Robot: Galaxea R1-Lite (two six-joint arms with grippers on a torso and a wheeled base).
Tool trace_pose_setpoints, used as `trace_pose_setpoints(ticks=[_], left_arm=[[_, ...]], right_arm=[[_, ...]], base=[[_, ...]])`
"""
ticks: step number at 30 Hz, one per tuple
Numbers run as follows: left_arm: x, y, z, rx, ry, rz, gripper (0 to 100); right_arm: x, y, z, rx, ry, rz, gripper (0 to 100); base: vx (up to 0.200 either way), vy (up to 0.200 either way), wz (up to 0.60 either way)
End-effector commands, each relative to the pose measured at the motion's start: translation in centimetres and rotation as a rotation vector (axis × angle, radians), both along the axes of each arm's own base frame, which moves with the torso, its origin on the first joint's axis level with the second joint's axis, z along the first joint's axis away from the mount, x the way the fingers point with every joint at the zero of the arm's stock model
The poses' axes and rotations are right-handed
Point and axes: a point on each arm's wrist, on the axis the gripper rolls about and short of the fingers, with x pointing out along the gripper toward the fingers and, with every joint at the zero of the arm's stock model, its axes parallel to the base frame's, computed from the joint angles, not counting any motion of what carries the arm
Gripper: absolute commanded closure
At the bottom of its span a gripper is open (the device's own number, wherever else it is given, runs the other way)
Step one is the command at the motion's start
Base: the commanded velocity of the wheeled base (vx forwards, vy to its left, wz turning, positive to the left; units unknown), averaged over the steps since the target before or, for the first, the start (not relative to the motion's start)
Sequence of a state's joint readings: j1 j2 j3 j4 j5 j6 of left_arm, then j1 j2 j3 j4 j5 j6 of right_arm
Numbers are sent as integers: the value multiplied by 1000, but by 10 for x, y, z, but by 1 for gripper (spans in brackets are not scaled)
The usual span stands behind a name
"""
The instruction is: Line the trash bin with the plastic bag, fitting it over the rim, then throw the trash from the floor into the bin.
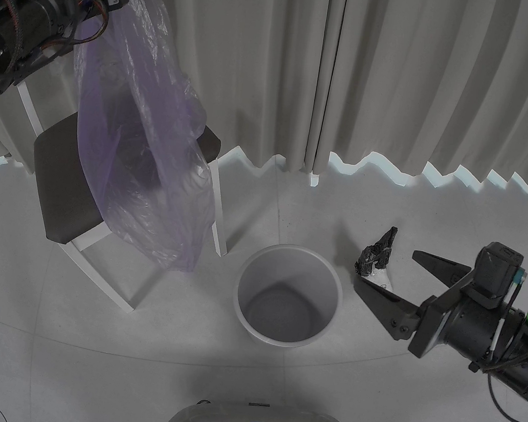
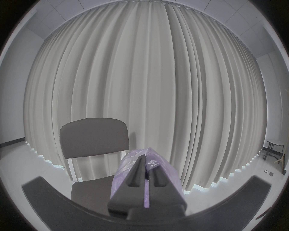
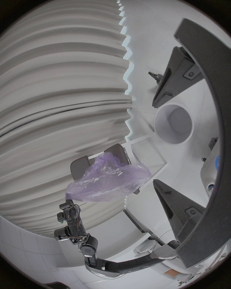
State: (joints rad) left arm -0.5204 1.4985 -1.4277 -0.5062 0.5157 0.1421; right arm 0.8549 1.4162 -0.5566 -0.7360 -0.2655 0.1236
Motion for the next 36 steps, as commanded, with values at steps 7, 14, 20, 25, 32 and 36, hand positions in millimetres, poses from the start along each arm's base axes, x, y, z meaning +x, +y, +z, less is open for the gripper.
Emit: trace_pose_setpoints(ticks=[7, 14, 20, 25, 32, 36], left_arm=[[-9, -11, 5, -11, -2, -39, 100], [-9, -21, 1, -18, 22, -38, 100], [-11, -54, -10, 1, 52, -141, 100], [-10, -84, -16, 16, 69, -212, 100], [0, -119, -20, 17, 74, -256, 100], [3, -127, -25, 22, 87, -250, 100]], right_arm=[[12, 54, -31, -23, 10, 66, 0], [14, 67, -47, -58, 41, 87, 0], [7, 65, -54, -72, 61, 104, 0], [-1, 59, -57, -70, 55, 111, 0], [-11, 52, -54, -60, 44, 109, 0], [-16, 55, -52, -53, 40, 129, 0]], base=[[0, 0, 0], [0, 0, 0], [0, 0, 0], [0, 0, 0], [0, 0, 0], [0, 0, 0]])
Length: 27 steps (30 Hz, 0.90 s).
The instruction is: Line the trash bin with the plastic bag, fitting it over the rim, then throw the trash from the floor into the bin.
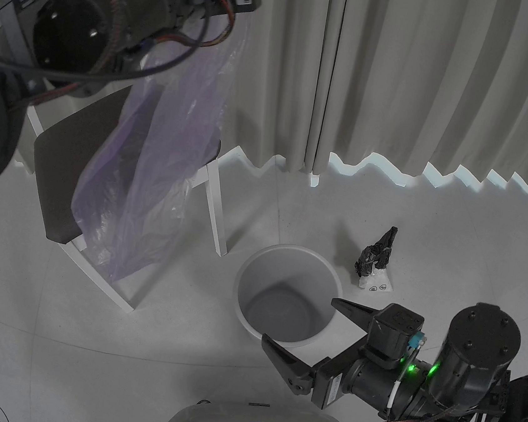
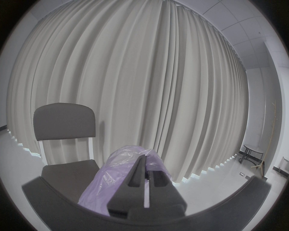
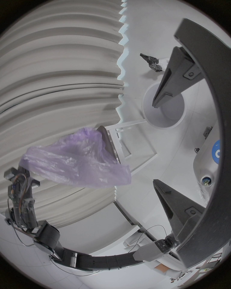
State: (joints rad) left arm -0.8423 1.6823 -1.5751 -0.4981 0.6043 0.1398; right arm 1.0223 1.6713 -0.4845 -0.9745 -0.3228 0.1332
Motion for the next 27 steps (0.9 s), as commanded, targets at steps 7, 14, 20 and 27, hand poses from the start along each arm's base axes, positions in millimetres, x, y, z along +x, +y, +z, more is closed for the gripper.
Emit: trace_pose_setpoints(ticks=[7, 14, 20, 27], left_arm=[[12, -10, -9, 13, 25, 27, 100], [6, 6, -3, -3, 24, 73, 100], [-1, 16, -2, -4, 25, 77, 100], [-10, 24, 5, -22, 9, 76, 100]], right_arm=[[-8, 17, 7, 29, -17, 46, 0], [-3, 44, -10, -18, -5, 29, 0], [7, 63, -26, -50, 10, 23, 0], [20, 75, -37, -67, 19, 7, 0]], base=[[0, 0, 0], [0, 0, 0], [0, 0, 0], [0, 0, 0]])
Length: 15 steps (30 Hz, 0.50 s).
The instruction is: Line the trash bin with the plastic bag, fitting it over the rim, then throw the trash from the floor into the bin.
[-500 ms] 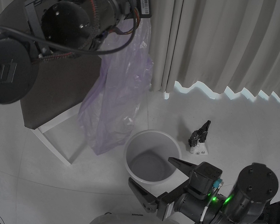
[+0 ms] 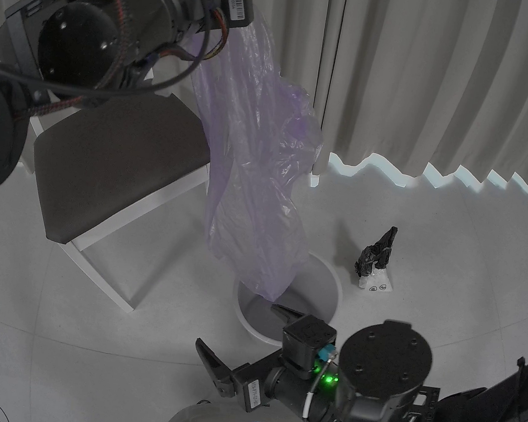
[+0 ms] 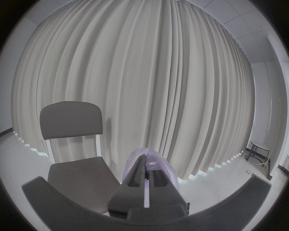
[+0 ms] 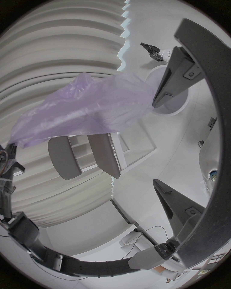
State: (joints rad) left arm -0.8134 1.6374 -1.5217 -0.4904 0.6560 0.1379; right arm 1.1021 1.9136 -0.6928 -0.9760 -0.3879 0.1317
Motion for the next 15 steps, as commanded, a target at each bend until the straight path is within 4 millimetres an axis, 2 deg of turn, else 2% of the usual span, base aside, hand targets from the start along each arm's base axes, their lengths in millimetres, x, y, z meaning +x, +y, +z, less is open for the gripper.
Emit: trace_pose_setpoints(ticks=[1, 9, 15], left_arm=[[-11, 12, 10, -25, -24, 1, 100], [-13, 22, 6, -16, -16, 24, 100], [-14, 24, 7, -20, -19, 24, 100]], right_arm=[[14, 5, -15, -35, 17, -25, 0], [32, -3, -14, -34, 11, -83, 0], [51, -16, -6, -13, -7, -148, 0]], base=[[0, 0, 0], [0, 0, 0], [0, 0, 0]])
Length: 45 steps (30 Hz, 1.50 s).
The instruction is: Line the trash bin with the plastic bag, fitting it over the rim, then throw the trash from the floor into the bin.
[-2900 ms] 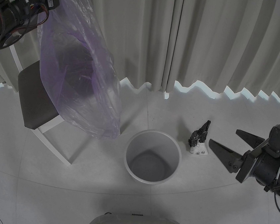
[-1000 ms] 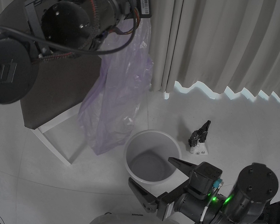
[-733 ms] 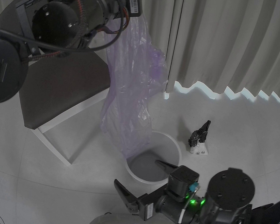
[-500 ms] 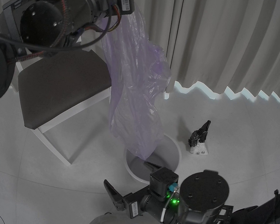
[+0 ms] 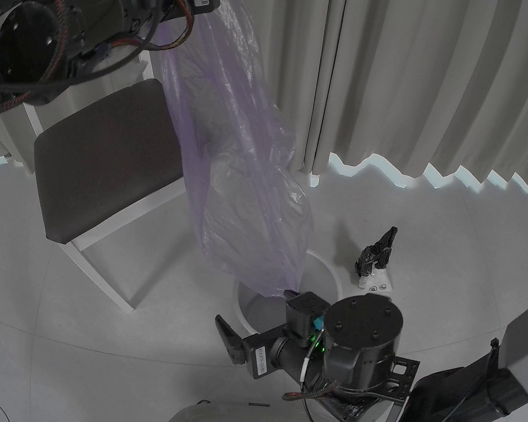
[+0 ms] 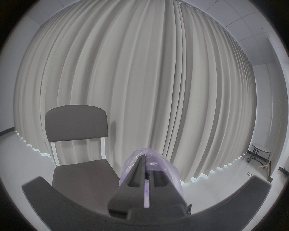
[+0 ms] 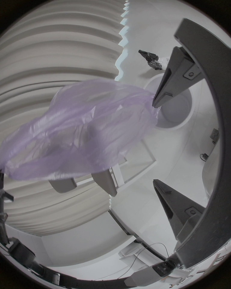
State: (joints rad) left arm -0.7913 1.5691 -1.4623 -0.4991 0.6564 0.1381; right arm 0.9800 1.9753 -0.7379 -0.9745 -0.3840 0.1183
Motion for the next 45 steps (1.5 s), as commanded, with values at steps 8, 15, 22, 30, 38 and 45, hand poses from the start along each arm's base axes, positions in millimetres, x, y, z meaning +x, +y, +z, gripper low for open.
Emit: trace_pose_setpoints(ticks=[8, 15, 22, 30, 38, 45], left_arm=[[-4, 6, 3, -7, -7, 6, 100], [-4, 6, 3, -8, -8, 6, 100], [-3, 8, 4, -8, -11, 15, 100], [-2, 9, 4, -3, -10, 22, 100], [-1, 9, 4, -1, -10, 26, 100], [-2, 10, 4, -3, -8, 36, 100]], right_arm=[[8, -23, 34, 56, -66, -51, 0], [4, -28, 39, 47, -67, -56, 0], [-6, -4, 20, 19, -30, 4, 0], [-5, 30, 13, 30, -41, -22, 0], [-10, 59, 22, 34, 14, -56, 0], [-17, 77, 27, 35, 79, -59, 0]], base=[[0, 0, 0], [0, 0, 0], [0, 0, 0], [0, 0, 0], [0, 0, 0], [0, 0, 0]])
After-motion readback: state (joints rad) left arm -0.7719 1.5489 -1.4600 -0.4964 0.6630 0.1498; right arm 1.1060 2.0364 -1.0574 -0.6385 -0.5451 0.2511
